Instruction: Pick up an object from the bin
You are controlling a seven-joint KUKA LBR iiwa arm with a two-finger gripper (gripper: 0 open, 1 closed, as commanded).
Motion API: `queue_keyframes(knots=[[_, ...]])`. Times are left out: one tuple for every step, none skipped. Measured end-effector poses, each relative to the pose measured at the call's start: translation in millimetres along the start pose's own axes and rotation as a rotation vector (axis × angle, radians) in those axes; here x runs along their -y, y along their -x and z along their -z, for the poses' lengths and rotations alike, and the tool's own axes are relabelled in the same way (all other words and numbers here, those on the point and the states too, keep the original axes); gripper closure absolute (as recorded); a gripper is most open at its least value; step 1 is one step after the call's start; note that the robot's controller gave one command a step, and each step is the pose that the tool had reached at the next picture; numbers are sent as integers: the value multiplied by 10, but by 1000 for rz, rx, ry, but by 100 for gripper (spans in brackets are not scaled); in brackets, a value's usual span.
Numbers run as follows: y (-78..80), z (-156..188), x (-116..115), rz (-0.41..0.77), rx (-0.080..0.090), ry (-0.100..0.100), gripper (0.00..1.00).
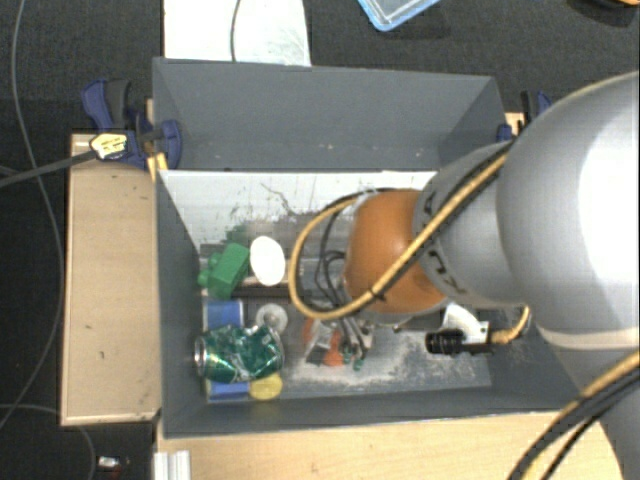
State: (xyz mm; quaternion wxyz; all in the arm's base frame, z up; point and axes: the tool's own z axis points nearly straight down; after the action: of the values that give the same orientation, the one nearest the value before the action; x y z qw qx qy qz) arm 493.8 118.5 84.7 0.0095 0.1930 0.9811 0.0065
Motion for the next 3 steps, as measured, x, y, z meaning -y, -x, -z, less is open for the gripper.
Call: queue_keyframes(knots=[[-9,349,10,3,-6,-5,100],[14,766,-8,5,-1,-1,100],[19,936,-10,9,0,0,100]])
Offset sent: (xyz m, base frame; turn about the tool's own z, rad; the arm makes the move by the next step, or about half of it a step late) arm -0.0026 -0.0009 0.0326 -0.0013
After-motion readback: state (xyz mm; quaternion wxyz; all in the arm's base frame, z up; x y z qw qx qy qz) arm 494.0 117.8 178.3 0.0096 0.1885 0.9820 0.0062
